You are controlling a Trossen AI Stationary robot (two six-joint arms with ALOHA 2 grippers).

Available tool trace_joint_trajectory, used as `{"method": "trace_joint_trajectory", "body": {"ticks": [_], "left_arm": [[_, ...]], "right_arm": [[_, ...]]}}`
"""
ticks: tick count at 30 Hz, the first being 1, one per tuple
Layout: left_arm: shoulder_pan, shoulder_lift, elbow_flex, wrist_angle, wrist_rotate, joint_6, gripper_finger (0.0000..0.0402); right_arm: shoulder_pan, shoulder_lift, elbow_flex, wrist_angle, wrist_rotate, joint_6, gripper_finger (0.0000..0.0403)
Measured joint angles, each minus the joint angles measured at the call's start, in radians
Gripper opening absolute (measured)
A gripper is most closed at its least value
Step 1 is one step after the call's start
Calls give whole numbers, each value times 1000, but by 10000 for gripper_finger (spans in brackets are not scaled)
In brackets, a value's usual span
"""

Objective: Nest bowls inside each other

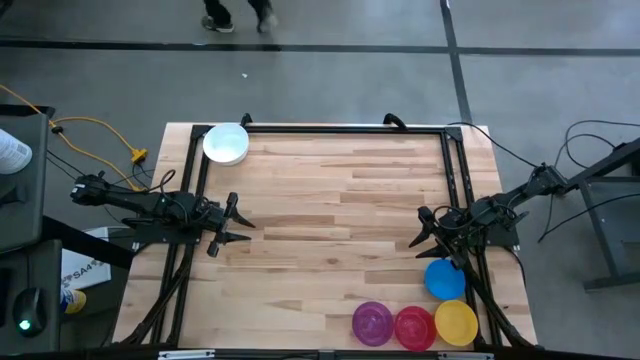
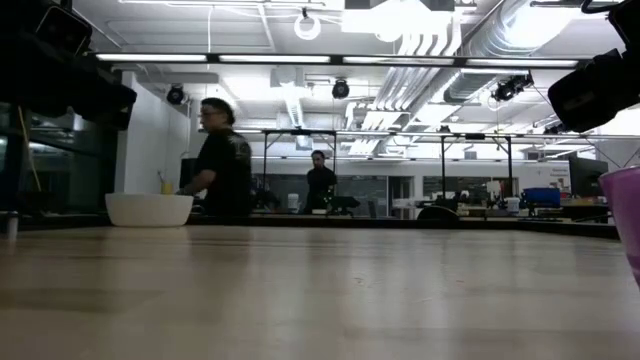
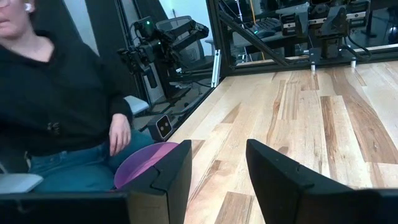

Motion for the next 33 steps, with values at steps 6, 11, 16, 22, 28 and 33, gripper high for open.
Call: {"method": "trace_joint_trajectory", "body": {"ticks": [6, 11, 16, 22, 28, 33], "left_arm": [[0, 0, 0, 0, 0, 0, 159], [0, 0, 0, 0, 0, 0, 159], [0, 0, 0, 0, 0, 0, 159], [0, 0, 0, 0, 0, 0, 159], [0, 0, 0, 0, 0, 0, 159], [0, 0, 0, 0, 0, 0, 159]], "right_arm": [[0, 0, 0, 6, 1, -25, 146], [0, 0, 0, 46, 0, 103, 146], [0, 0, 0, 114, 50, 74, 146], [0, 0, 0, 221, 180, 62, 146], [0, 0, 0, 212, 267, 3, 146], [0, 1, 22, 168, 275, -14, 146]]}}
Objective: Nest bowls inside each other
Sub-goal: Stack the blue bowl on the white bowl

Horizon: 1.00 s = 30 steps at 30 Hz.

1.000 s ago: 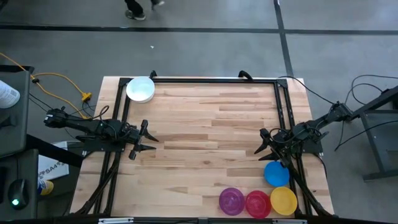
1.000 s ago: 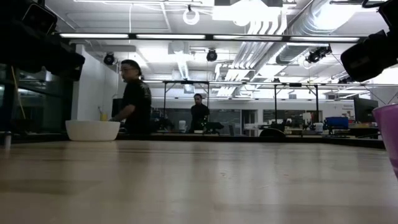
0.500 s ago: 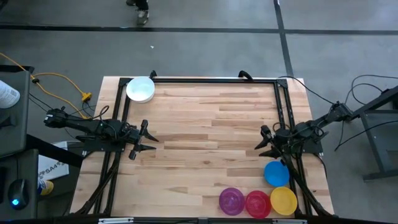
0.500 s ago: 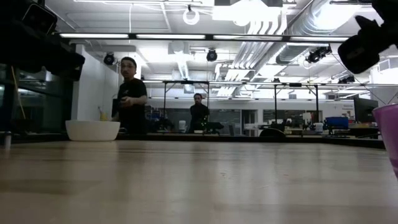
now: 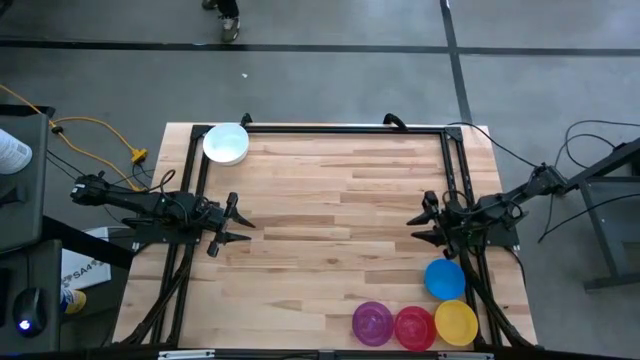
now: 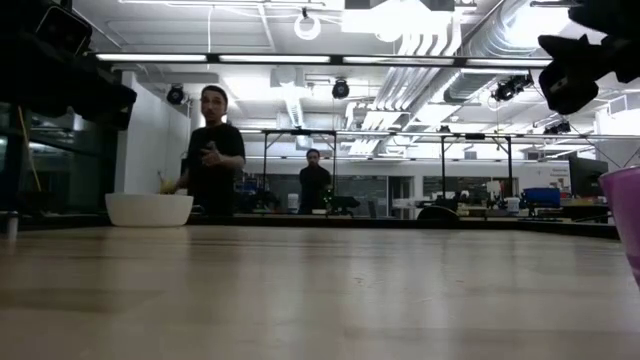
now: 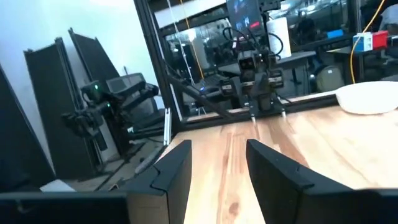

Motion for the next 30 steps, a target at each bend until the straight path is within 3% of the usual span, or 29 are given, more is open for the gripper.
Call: {"method": "trace_joint_trajectory", "body": {"ticks": [16, 22, 30], "left_arm": [[0, 0, 0, 0, 0, 0, 159], [0, 0, 0, 0, 0, 0, 159], [0, 0, 0, 0, 0, 0, 159]], "right_arm": [[0, 31, 226, -381, 122, -95, 146], [0, 135, 313, -413, 122, -79, 146], [0, 381, 486, -495, 63, -3, 146]]}}
